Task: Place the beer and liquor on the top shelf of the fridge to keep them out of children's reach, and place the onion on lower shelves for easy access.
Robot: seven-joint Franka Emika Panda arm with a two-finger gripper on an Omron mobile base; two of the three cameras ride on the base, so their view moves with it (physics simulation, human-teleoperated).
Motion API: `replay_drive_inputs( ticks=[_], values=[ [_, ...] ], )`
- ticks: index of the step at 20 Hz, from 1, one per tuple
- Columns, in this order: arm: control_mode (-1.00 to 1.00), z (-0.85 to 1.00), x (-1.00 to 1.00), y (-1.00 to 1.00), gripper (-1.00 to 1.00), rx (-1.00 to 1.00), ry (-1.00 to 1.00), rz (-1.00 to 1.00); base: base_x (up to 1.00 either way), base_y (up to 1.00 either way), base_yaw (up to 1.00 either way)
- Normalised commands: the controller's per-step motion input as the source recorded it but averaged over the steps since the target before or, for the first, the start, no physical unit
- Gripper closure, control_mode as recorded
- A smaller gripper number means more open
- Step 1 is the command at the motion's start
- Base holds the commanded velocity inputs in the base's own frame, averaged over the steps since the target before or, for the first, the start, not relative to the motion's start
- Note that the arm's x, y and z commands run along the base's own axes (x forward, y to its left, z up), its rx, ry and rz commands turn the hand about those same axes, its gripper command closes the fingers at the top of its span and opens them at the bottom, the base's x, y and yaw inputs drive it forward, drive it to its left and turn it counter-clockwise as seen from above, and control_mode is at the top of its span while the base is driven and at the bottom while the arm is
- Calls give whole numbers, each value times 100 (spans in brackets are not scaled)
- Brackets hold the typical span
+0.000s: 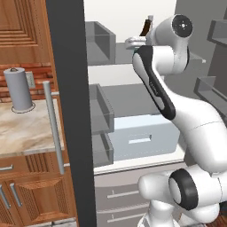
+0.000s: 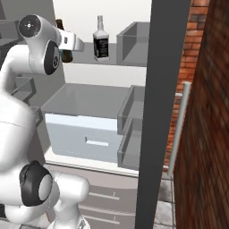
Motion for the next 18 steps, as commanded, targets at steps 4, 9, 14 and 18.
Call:
replay_drive_inputs(
  ticks=[4,9,14,18],
  values=[
    [-100,-2,42,0,100,0,0,0,0,0,0],
    [-100,-4,42,0,100,0,0,0,0,0,0],
    [-100,-7,39,6,100,0,0,0,0,0,0],
    [-100,-13,37,9,100,0,0,0,0,0,0]
  ],
)
